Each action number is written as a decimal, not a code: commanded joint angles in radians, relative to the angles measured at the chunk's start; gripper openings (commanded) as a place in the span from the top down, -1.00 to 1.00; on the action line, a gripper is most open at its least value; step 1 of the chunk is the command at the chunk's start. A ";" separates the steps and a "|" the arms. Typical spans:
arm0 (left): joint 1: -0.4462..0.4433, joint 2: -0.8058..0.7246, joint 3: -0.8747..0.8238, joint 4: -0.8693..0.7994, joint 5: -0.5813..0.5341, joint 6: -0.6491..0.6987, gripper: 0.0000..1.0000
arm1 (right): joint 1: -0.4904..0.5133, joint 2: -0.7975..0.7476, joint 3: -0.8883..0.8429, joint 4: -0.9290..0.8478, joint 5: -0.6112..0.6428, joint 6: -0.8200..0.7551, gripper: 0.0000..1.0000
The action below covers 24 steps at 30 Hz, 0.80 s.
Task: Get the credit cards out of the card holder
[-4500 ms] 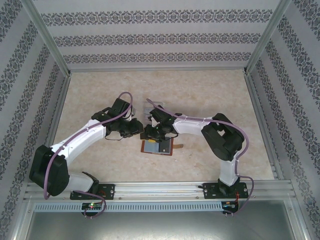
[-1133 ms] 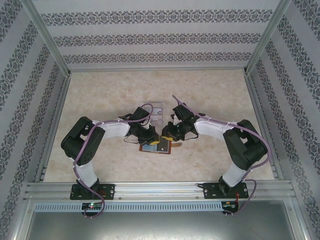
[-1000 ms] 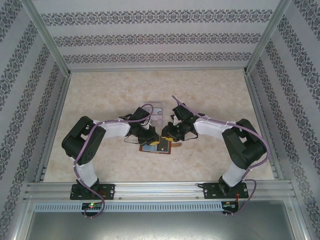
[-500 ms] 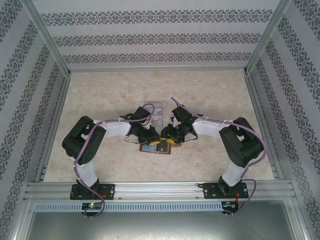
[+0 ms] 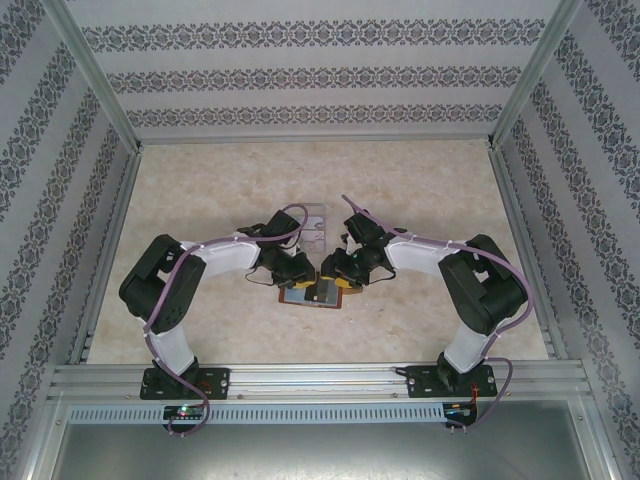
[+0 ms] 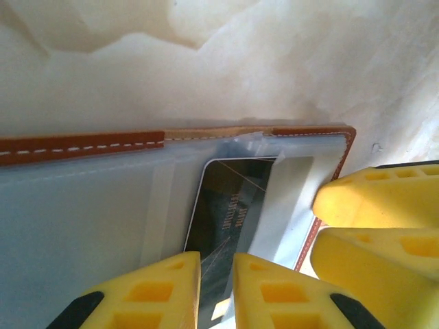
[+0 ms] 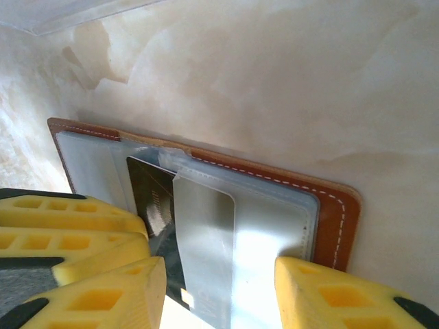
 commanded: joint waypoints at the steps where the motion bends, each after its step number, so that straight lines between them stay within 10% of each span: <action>1: 0.004 -0.041 -0.009 -0.011 -0.017 -0.012 0.58 | 0.005 -0.030 0.007 -0.055 0.039 -0.019 0.05; 24: 0.041 -0.047 -0.060 0.040 -0.001 -0.038 0.40 | 0.079 0.052 0.083 -0.077 0.065 -0.018 0.09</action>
